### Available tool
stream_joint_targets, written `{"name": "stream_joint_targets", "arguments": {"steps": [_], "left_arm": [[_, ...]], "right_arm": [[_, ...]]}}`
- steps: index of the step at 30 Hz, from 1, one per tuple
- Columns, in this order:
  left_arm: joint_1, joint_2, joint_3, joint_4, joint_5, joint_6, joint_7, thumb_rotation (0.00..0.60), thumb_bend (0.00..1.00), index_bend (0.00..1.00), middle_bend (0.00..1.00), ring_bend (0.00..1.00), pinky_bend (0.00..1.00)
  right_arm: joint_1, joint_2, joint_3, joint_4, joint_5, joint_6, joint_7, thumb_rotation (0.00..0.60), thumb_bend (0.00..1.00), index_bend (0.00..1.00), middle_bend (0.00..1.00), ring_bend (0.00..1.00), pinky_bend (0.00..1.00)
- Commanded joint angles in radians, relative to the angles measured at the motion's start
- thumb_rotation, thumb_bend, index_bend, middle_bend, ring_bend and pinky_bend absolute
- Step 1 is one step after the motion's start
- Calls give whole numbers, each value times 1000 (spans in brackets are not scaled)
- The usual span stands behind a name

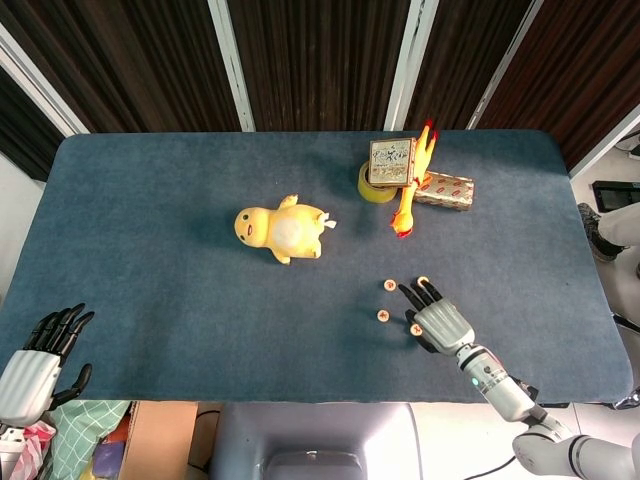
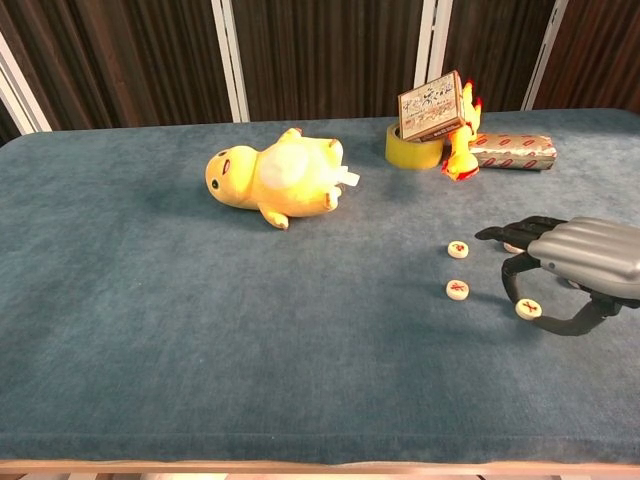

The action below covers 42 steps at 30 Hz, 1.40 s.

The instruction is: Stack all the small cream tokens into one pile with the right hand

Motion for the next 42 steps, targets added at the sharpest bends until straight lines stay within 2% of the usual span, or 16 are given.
{"name": "stream_joint_targets", "arguments": {"steps": [1,9,16,22,35,42], "left_arm": [[1,1,0,-1,1,1,-1,600,453,0,0,0,87],[1,1,-2,-1,-6,-2,2,600,451,0,0,0,87],[4,3,-2,-6,-6,0,12,600,452,0,0,0,87],[12,9,-3,-5,-4,16,0,600,455,0,0,0,86],[18,11,-3,-5,-2,25,-2,600,452,0,0,0,86],[17,11,-5,-4,-3,21,-2,600,453,0,0,0,86]], "right_arm": [[1,2,1,-4,1,4,0,600,491,610,0,0,0],[22,15,48,-54,27,31,26,600,491,614,0,0,0],[74,-16,84,-92,77,-24,-51,600,491,614,0,0,0],[98,-52,90,-85,134,-68,-121,600,491,614,0,0,0],[115,-83,91,-54,182,-76,-147,600,491,600,0,0,0],[121,-84,82,-56,187,-79,-145,600,491,486,0,0,0]]}}
